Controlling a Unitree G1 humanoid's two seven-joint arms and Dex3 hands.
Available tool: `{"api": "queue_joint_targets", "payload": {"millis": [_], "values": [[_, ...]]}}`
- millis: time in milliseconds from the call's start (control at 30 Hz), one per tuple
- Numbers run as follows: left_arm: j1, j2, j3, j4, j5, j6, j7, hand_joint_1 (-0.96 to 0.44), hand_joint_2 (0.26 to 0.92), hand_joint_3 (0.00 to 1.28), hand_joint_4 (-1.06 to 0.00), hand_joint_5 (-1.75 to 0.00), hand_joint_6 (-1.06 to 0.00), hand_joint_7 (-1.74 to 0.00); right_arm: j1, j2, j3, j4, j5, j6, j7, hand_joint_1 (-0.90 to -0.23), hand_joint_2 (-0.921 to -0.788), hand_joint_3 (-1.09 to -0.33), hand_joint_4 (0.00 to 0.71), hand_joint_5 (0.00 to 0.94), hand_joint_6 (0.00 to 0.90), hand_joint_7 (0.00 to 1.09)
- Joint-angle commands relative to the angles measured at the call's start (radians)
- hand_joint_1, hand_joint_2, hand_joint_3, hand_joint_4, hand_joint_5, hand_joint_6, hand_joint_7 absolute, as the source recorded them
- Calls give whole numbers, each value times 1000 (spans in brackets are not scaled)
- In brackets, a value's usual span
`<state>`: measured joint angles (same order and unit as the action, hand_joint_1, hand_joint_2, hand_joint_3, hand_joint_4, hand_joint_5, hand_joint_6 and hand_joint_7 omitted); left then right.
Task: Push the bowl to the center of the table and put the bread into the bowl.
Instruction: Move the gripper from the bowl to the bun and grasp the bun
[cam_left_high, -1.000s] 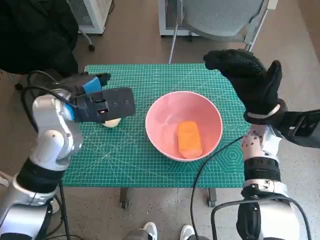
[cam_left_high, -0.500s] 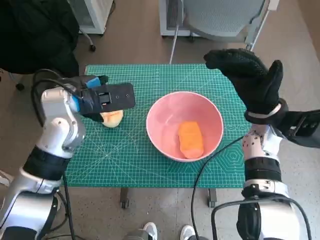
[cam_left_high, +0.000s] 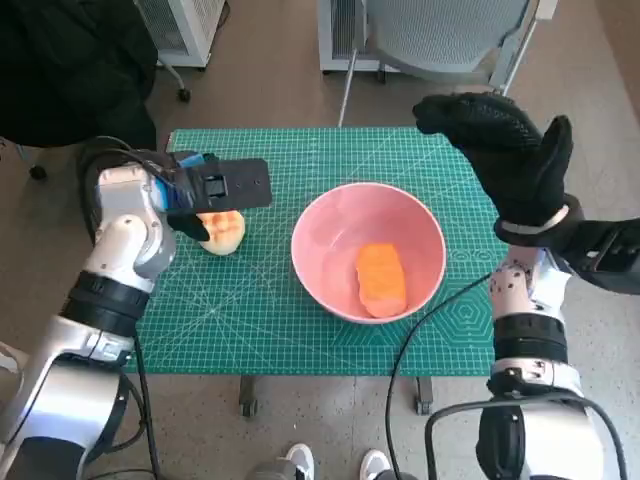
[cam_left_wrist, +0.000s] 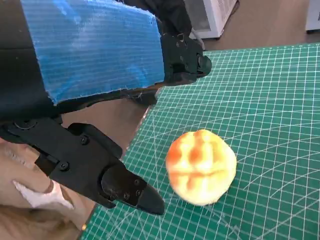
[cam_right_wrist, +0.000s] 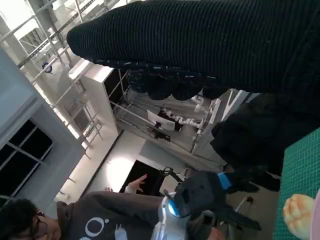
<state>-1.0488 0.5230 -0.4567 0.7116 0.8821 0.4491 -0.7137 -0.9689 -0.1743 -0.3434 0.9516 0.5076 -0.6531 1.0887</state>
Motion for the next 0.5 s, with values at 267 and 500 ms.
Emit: {"api": "queue_joint_targets", "payload": {"millis": [267,500], "values": [[-48,-46,-31,168,-43,-91,111,-309,702,0,-170,-1743,-145,-6,24,-9,10,-25,-12,16,-19,-659,-921,-711,174,0,256,5],[-70,-65,-53,264,-55,-136,124,-291,696,7,-121,-1746,-146,-2,34,-14,15,-46,-11,24,-28,-673,-921,-703,175,1,258,6]]}}
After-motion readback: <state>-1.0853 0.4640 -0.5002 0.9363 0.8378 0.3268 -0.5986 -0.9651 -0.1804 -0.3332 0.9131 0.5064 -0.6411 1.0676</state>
